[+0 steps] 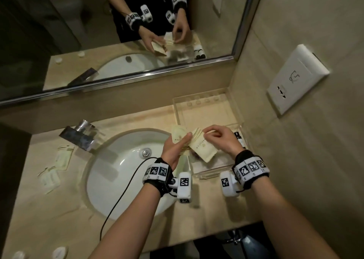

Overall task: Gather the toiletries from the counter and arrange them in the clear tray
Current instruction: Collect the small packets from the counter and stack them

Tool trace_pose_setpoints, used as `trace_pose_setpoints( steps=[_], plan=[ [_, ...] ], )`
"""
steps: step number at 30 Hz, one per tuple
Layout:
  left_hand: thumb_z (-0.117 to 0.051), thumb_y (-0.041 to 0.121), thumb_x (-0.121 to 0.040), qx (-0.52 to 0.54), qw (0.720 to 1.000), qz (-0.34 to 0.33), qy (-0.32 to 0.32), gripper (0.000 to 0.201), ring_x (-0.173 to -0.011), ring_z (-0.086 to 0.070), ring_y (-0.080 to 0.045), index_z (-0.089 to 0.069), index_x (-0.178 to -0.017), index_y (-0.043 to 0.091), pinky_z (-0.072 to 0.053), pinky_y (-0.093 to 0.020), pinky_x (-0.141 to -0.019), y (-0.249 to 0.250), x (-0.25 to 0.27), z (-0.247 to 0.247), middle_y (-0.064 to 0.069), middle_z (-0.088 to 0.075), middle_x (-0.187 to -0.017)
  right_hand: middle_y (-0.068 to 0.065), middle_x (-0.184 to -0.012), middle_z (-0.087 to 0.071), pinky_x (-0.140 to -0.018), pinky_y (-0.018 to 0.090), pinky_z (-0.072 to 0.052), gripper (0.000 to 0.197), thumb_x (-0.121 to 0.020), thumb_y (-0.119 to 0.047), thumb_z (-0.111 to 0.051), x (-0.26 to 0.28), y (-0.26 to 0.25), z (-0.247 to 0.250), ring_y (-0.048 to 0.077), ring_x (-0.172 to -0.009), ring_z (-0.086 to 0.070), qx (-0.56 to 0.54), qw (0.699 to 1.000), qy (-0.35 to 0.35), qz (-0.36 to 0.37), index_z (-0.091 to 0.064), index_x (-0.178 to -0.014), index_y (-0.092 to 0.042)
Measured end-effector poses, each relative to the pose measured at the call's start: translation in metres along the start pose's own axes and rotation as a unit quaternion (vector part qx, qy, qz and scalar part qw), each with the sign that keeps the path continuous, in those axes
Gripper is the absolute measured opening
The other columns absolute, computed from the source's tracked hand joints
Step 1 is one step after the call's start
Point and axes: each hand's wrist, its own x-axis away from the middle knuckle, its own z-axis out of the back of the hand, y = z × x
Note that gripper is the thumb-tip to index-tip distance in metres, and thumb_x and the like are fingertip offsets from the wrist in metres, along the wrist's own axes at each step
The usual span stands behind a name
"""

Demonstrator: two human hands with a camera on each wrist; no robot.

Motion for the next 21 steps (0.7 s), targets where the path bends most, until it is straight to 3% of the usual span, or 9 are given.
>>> trace_pose_setpoints(
  steps=[2, 4, 7, 9, 12, 15, 18, 21],
  plan=[
    [-0.072, 0.003, -0.080, 0.004, 1.000, 0.003, 0.007, 0.038, -0.105, -0.067, -0.033, -0.060, -0.116, -0.003, -0.057, -0.037, -0.085, -0.001, -0.007, -0.008, -0.020, -0.069, -0.112, 0.006, -0.094, -0.074, -0.078, 0.031, -0.053, 0.014, -0.085, -0.022, -0.071, -0.008, 0.007, 0.005, 0.020, -0.093, -0.069, 0.033, 0.999, -0.010, 0.009, -0.074, -0.098, -0.019],
    [-0.070, -0.003, -0.080, 0.016, 0.999, 0.002, 0.033, 0.036, -0.101, -0.068, -0.032, -0.061, -0.115, -0.003, -0.058, -0.039, -0.083, -0.001, -0.013, -0.014, -0.019, -0.070, -0.109, 0.001, -0.102, -0.073, -0.076, 0.029, -0.056, 0.023, -0.084, -0.027, -0.075, -0.012, 0.012, 0.009, 0.016, -0.095, -0.068, 0.017, 1.000, -0.003, -0.005, -0.071, -0.104, -0.017],
    [-0.069, -0.004, -0.080, 0.028, 0.996, 0.009, 0.079, 0.031, -0.091, -0.071, -0.029, -0.063, -0.111, -0.002, -0.059, -0.039, -0.081, -0.008, -0.025, -0.014, -0.016, -0.072, -0.102, 0.012, -0.114, -0.067, -0.061, 0.028, -0.061, 0.041, -0.084, -0.011, -0.074, -0.015, 0.021, 0.012, 0.022, -0.093, -0.069, -0.106, 0.991, -0.029, -0.081, -0.059, -0.121, -0.002],
    [-0.068, 0.000, -0.083, 0.013, 0.995, 0.009, 0.095, 0.024, -0.075, -0.069, -0.025, -0.064, -0.106, -0.003, -0.059, -0.036, -0.074, -0.012, -0.029, -0.011, -0.014, -0.070, -0.089, 0.017, -0.117, -0.065, -0.059, 0.027, -0.060, 0.038, -0.088, -0.004, -0.068, -0.022, 0.028, 0.014, 0.024, -0.090, -0.069, -0.114, 0.989, 0.019, -0.089, -0.057, -0.123, 0.004],
    [-0.058, 0.007, -0.090, -0.018, 0.991, 0.011, 0.130, 0.007, -0.066, -0.062, -0.022, -0.062, -0.094, 0.003, -0.054, -0.037, -0.074, -0.018, -0.031, -0.001, -0.011, -0.066, -0.077, 0.015, -0.119, -0.067, -0.080, 0.041, -0.060, 0.031, -0.092, -0.011, -0.063, -0.037, 0.042, 0.015, 0.029, -0.101, -0.068, 0.010, 0.992, 0.059, -0.110, -0.061, -0.121, 0.000],
    [-0.046, 0.003, -0.095, 0.003, 0.987, 0.023, 0.157, 0.018, -0.067, -0.064, -0.024, -0.062, -0.088, 0.007, -0.056, -0.037, -0.074, -0.022, -0.031, 0.010, -0.012, -0.070, -0.083, 0.011, -0.120, -0.068, -0.087, 0.044, -0.058, 0.037, -0.089, -0.018, -0.068, -0.047, 0.047, 0.007, 0.027, -0.098, -0.070, 0.044, 0.988, 0.017, -0.146, -0.062, -0.122, -0.003],
    [-0.045, 0.003, -0.093, 0.006, 0.987, 0.034, 0.158, 0.017, -0.068, -0.066, -0.024, -0.060, -0.101, 0.002, -0.056, -0.041, -0.081, -0.023, -0.028, 0.018, -0.014, -0.071, -0.091, 0.003, -0.120, -0.065, -0.095, 0.033, -0.051, 0.040, -0.088, -0.022, -0.069, -0.053, 0.041, -0.005, 0.026, -0.106, -0.065, 0.093, 0.985, 0.028, -0.145, -0.062, -0.123, -0.002],
    [-0.045, 0.002, -0.093, 0.020, 0.986, 0.038, 0.159, 0.025, -0.069, -0.067, -0.026, -0.052, -0.116, -0.005, -0.059, -0.035, -0.071, -0.022, -0.026, 0.024, -0.016, -0.070, -0.094, 0.013, -0.124, -0.063, -0.098, 0.034, -0.047, 0.045, -0.085, -0.023, -0.073, -0.055, 0.036, -0.017, 0.029, -0.115, -0.059, 0.126, 0.979, 0.042, -0.155, -0.060, -0.122, -0.001]
  ],
)
